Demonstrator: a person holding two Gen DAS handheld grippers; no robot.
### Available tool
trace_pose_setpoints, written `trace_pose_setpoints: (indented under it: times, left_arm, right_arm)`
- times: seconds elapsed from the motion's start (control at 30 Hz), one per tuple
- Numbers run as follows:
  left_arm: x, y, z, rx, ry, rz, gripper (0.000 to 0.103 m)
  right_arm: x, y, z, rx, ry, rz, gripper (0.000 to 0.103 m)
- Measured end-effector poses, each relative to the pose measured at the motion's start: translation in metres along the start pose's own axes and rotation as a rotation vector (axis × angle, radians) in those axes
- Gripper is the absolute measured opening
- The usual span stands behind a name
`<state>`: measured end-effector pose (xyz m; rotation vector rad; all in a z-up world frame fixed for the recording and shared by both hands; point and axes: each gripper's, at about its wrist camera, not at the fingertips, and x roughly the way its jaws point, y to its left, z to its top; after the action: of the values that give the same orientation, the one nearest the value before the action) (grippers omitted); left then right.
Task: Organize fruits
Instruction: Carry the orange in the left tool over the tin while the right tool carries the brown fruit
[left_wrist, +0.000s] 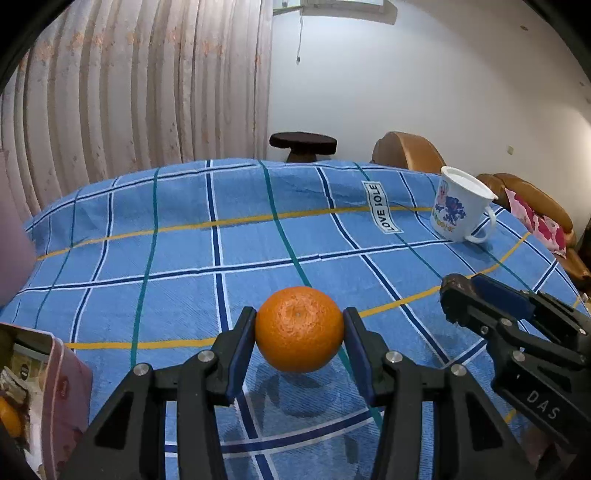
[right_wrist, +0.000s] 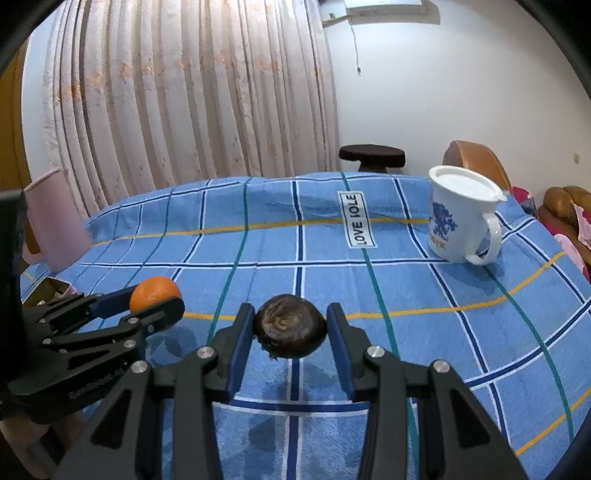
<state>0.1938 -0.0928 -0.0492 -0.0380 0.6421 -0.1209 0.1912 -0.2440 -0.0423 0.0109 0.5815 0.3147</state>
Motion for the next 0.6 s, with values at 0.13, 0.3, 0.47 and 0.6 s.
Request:
trace_pose_setpoints:
  times: [0.13, 0.3, 0.47, 0.6]
  left_arm:
    - [-0.005, 0.000, -0.001, 0.005, -0.022, 0.006, 0.049]
    - [-0.011, -0.003, -0.001, 0.018, -0.052, 0.022, 0.049]
    - [-0.018, -0.005, -0.003, 0.030, -0.084, 0.036, 0.049]
    - [-0.022, -0.004, -0.003, 0.026, -0.105, 0.043, 0.049]
  right_arm:
    - [-0.003, 0.001, 0.000, -0.008, -0.022, -0.001, 0.043]
    - [-0.008, 0.002, -0.001, -0.014, -0.047, 0.000, 0.043]
    - [-0.013, 0.006, -0.001, -0.031, -0.078, 0.000, 0.043]
    - [-0.018, 0.008, -0.002, -0.041, -0.098, -0.003, 0.043]
